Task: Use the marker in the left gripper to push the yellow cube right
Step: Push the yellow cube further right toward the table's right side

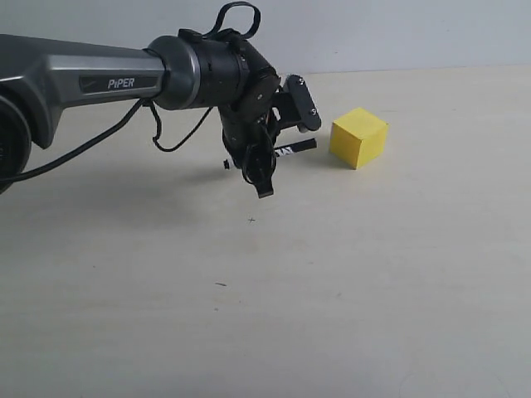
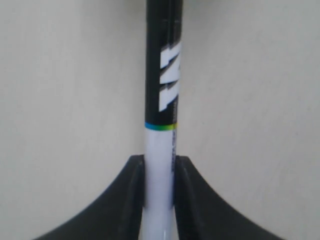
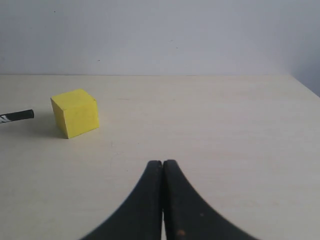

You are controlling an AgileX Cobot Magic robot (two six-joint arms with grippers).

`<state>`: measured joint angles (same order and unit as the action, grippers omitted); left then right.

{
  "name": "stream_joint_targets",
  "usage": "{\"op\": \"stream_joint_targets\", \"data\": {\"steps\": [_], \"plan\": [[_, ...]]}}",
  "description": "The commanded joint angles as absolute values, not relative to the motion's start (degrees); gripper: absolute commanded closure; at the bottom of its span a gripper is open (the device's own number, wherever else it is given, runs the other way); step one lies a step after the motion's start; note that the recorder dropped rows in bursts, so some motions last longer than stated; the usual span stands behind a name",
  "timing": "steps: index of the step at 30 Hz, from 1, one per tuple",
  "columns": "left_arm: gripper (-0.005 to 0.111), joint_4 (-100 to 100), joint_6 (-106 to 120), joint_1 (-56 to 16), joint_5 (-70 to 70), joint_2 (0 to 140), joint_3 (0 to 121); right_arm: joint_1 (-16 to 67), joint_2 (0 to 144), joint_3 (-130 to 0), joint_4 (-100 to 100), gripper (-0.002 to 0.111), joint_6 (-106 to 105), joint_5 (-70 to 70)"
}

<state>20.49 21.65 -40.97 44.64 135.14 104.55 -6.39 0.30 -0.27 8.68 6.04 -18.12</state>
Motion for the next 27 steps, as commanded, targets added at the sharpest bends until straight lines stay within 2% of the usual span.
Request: {"op": "stream_joint_targets", "data": {"steps": [1, 10, 15, 21, 27], "plan": [[0.107, 20.10, 18.50, -41.37, 44.80, 135.64, 107.63, -6.67, 0.00, 0.00, 9.03, 0.108, 5.99, -17.60], [0.107, 20.93, 18.02, -43.95, 48.81, 142.99, 119.54, -6.67, 0.00, 0.00, 9.03, 0.108, 5.99, -17.60], [0.107, 29.72, 10.86, -43.24, 56.22, 142.38, 120.10, -6.67, 0.00, 0.00, 9.03, 0.108, 5.99, -17.60], [0.107, 30.39, 10.50, -42.43, 64.71, 141.29, 120.10, -6.67, 0.00, 0.00, 9.03, 0.108, 5.99, -17.60], [0.107, 29.85, 11.39, -43.96, 64.27, 141.68, 120.10, -6.67, 0.00, 0.00, 9.03, 0.108, 5.99, -17.60]]}}
